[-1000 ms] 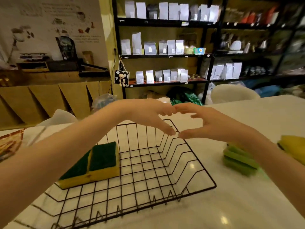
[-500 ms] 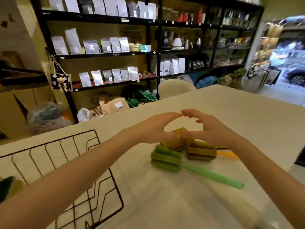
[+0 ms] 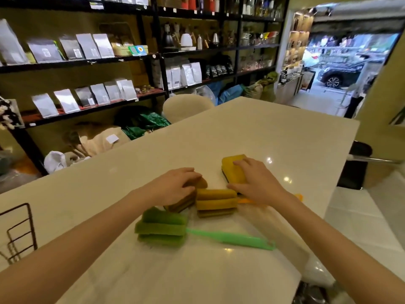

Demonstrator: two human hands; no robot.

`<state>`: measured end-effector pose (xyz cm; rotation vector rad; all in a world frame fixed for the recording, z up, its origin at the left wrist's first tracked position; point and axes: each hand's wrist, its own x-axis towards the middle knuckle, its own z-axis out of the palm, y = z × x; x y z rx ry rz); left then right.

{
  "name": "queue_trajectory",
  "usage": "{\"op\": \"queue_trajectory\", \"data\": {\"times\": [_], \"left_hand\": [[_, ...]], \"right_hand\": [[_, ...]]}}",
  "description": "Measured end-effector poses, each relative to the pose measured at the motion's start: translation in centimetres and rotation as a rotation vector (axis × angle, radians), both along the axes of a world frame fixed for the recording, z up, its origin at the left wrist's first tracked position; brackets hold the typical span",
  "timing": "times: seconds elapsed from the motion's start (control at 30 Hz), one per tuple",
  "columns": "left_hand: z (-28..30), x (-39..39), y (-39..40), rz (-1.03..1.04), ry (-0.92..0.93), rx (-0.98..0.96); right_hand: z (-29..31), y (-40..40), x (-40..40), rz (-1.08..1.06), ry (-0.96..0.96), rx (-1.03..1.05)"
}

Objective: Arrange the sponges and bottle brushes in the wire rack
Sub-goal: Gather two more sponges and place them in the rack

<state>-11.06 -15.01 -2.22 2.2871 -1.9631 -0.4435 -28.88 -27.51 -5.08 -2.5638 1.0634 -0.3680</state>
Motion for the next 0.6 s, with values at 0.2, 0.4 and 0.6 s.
{"op": "queue_trajectory", "data": {"times": [0.2, 0.4, 0.6], "left_hand": [[0.0, 0.3, 0.1, -0.026, -0.005, 0.045], [-0.2, 0.7, 0.1, -0.038, -0.001, 0.044], [-0.5, 0.9, 0.2, -0.061, -0.028, 0.040]], "right_hand": [[-0.9, -0.1, 0.2, -0.070, -0.016, -0.044], [1.1, -0.8, 0.5, -0.072, -0.234, 0.069], [5.6, -1.5, 1.2, -0.014, -0.243, 0.099]]}}
